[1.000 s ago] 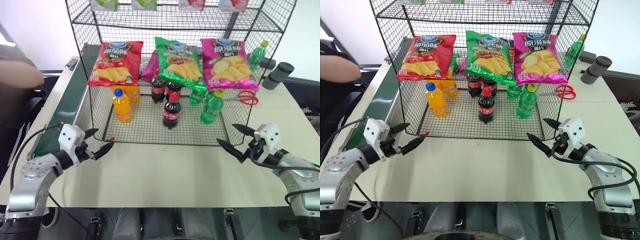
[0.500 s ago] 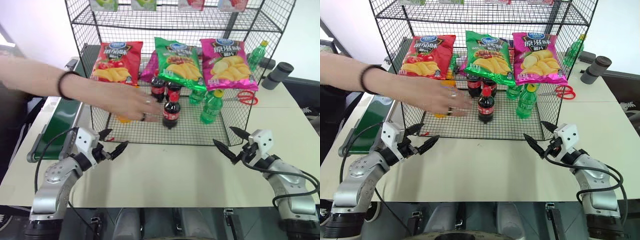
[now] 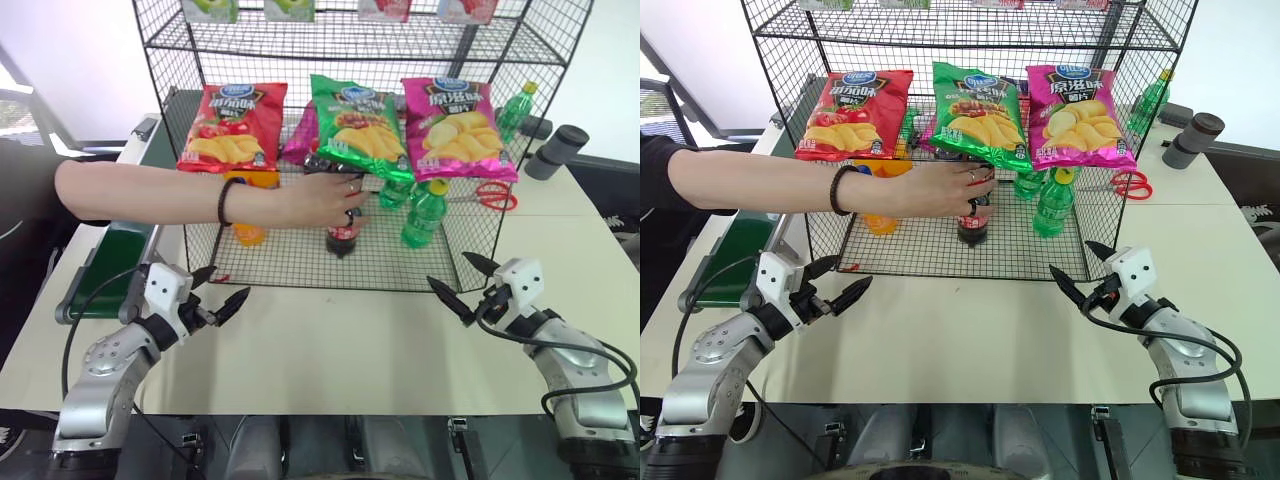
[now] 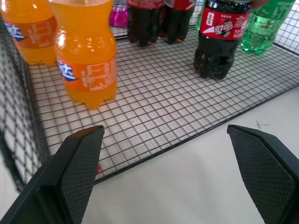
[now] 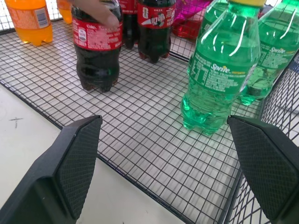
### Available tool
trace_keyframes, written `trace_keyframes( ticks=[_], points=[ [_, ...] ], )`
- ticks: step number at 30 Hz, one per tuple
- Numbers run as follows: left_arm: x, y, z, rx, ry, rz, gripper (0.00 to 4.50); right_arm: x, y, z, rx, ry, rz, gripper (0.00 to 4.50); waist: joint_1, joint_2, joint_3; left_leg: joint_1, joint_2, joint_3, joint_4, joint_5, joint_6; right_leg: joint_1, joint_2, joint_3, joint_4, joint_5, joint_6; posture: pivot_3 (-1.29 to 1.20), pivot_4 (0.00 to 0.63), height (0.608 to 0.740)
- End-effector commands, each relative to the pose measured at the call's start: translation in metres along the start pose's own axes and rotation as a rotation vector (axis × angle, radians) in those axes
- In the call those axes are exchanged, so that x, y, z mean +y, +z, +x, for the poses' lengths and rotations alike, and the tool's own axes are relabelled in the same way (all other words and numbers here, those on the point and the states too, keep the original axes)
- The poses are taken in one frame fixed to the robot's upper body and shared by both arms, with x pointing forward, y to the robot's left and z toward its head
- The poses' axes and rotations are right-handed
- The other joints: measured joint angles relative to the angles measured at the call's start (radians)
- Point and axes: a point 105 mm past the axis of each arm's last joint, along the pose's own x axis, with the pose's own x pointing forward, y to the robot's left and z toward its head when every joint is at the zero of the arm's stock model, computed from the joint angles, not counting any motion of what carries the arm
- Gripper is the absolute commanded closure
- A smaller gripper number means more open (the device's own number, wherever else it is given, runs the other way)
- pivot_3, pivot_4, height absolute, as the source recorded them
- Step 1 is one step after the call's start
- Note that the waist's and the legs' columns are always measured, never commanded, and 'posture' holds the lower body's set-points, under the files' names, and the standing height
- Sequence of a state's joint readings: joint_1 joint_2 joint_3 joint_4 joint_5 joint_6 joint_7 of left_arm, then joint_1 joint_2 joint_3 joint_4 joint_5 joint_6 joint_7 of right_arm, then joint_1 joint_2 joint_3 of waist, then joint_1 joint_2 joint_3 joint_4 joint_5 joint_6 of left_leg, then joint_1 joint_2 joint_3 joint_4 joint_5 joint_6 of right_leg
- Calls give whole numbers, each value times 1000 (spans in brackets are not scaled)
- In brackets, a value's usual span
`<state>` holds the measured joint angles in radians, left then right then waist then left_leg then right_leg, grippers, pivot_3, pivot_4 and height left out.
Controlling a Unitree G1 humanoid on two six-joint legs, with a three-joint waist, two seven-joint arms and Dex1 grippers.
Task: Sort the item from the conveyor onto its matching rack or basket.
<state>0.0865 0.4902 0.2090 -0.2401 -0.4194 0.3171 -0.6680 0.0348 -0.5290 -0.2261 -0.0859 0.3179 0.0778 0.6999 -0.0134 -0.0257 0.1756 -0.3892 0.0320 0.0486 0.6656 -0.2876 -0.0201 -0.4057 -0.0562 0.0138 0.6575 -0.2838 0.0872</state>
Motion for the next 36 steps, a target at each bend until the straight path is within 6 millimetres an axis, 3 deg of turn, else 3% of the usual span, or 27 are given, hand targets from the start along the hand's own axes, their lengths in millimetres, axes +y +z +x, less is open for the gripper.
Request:
trace_keyframes(
  ticks=[1, 8, 12, 19, 26, 30, 36],
  points=[
    [8, 16, -5, -52, 54, 78, 0, -6, 11, 1, -26, -21, -59, 46, 0, 0, 0, 0, 0, 0, 0, 0, 0, 0, 0, 0, 0, 0, 0, 0, 150, 740],
    [16, 20, -7, -78, 107, 129, 0, -22, 12, 1, -16, -139, -84, 46, 1, 0, 0, 0, 0, 0, 0, 0, 0, 0, 0, 0, 0, 0, 0, 0, 150, 740],
    [11, 26, -11, -155, 12, 6, 0, -13, 12, 2, -44, -49, -38, 46, 0, 0, 0, 0, 0, 0, 0, 0, 0, 0, 0, 0, 0, 0, 0, 0, 150, 740],
    [16, 16, -15, -114, 11, 38, 0, -1, 9, 0, -37, 55, 25, 46, 0, 0, 0, 0, 0, 0, 0, 0, 0, 0, 0, 0, 0, 0, 0, 0, 150, 740],
    [19, 22, -19, -165, 37, 27, 0, 10, 14, 5, -65, 96, 72, 46, 0, 0, 0, 0, 0, 0, 0, 0, 0, 0, 0, 0, 0, 0, 0, 0, 150, 740],
    [30, 25, -24, -179, 100, 2, 0, 10, 16, 11, -71, 95, 62, 46, 0, 0, 0, 0, 0, 0, 0, 0, 0, 0, 0, 0, 0, 0, 0, 0, 150, 740],
    [55, 51, -50, -293, 249, 5, 0, 8, 19, 20, -83, 112, 53, 46, -1, 0, 0, 0, 0, 0, 0, 0, 0, 0, 0, 0, 0, 0, 0, 0, 150, 740]
  ],
)
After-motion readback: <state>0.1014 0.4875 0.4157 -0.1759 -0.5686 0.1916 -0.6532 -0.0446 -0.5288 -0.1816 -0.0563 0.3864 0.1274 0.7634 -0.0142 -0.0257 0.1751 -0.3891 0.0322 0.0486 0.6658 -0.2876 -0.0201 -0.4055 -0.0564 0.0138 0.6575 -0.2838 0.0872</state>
